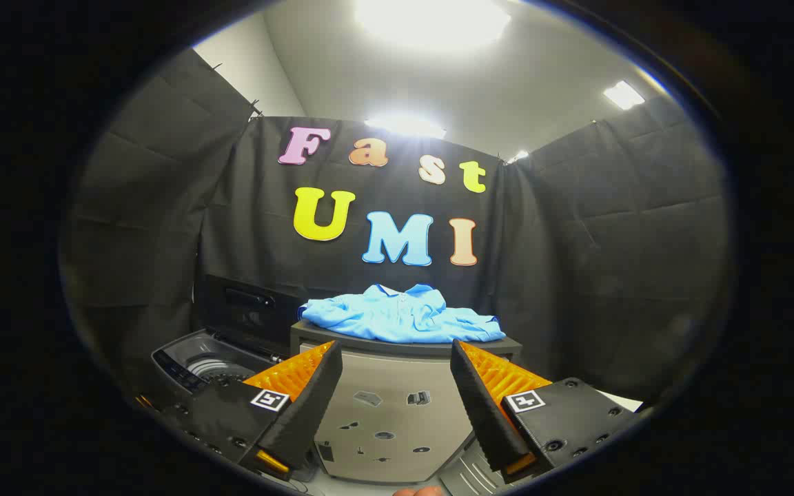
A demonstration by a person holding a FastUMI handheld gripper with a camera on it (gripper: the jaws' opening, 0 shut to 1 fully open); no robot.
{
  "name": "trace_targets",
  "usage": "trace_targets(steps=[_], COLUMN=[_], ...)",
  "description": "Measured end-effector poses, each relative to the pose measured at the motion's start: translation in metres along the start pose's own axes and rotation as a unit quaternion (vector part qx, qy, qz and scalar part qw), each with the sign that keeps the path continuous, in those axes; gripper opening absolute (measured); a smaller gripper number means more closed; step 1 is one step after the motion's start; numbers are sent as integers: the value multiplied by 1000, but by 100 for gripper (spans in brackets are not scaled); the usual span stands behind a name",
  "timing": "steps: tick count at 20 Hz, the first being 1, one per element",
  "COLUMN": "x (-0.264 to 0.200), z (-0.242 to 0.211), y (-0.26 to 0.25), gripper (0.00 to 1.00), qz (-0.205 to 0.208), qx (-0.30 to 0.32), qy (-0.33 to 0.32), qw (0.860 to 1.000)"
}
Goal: Put the clothes into the washing machine and then close the washing machine lid.
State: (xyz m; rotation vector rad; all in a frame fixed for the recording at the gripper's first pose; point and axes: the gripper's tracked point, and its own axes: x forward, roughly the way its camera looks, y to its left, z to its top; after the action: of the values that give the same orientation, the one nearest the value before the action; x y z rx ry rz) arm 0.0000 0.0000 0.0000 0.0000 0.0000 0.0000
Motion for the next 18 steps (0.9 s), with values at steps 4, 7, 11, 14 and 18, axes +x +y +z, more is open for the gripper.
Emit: trace_targets(steps=[4,7,11,14,18], x=[3,9,17,32,56], z=[3,10,34,51,84], y=[1,3,4,5,9], gripper=[98,98,98,98,98], qz=[-3,-4,-7,-6,9], qx=[-2,2,-16,-32,-31], qy=[1,4,-7,-11,-21], qw=[1000,1000,1000,999,999])
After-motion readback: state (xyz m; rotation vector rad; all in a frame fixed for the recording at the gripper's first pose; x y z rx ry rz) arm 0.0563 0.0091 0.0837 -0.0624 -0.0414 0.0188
